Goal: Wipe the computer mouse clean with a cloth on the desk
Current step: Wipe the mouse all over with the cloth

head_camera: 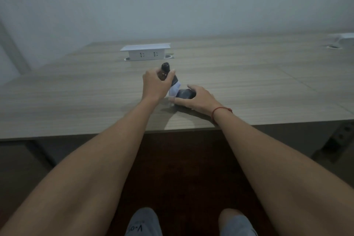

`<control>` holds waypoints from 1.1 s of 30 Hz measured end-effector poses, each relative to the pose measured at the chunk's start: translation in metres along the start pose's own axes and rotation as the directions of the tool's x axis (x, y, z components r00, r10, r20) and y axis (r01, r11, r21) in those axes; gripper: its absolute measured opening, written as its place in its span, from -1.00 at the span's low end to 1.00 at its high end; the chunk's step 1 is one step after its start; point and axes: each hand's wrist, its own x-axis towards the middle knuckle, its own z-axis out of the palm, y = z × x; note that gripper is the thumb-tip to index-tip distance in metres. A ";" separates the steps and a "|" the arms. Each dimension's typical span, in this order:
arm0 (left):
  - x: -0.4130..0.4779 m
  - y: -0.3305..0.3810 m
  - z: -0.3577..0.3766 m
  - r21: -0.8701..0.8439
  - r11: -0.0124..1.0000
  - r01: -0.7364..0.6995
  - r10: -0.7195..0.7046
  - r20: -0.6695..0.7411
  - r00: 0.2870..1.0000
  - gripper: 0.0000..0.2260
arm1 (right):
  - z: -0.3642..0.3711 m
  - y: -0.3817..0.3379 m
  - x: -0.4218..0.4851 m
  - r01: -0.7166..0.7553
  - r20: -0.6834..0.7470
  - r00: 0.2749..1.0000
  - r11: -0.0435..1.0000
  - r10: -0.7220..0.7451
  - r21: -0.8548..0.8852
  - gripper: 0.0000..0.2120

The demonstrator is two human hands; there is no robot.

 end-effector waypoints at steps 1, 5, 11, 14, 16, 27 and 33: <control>-0.001 0.003 0.002 -0.009 1.000 -0.013 0.013 0.003 1.000 -0.76 | -0.001 0.001 0.000 0.027 0.010 1.000 0.999 -0.027 -0.023 -0.16; -0.009 0.002 0.009 0.062 0.997 -0.053 0.048 0.074 0.996 -0.80 | -0.006 0.004 -0.003 0.071 0.033 0.997 0.997 -0.071 -0.023 -0.23; -0.007 -0.019 -0.002 0.198 0.980 -0.018 0.003 0.071 0.997 -0.76 | -0.008 0.000 0.000 0.035 0.023 0.999 0.986 -0.032 -0.162 0.02; -0.001 -0.002 -0.007 0.113 0.992 -0.047 0.049 -0.018 0.999 -0.75 | -0.009 0.001 0.003 0.006 0.044 0.999 0.974 0.004 -0.224 -0.01; 0.002 0.007 -0.006 0.052 0.996 -0.076 0.077 -0.017 0.997 -0.76 | -0.011 0.001 0.004 -0.001 0.065 0.998 0.975 0.016 -0.222 -0.04; -0.009 -0.021 0.001 0.145 0.987 0.063 -0.073 0.070 0.995 -0.79 | -0.008 0.005 0.003 -0.016 -0.046 0.999 0.994 0.011 -0.107 0.05; 0.000 0.007 -0.006 0.008 1.000 0.019 -0.019 -0.057 0.998 -0.73 | -0.002 0.006 0.005 -0.041 -0.041 0.998 0.994 0.036 -0.103 0.02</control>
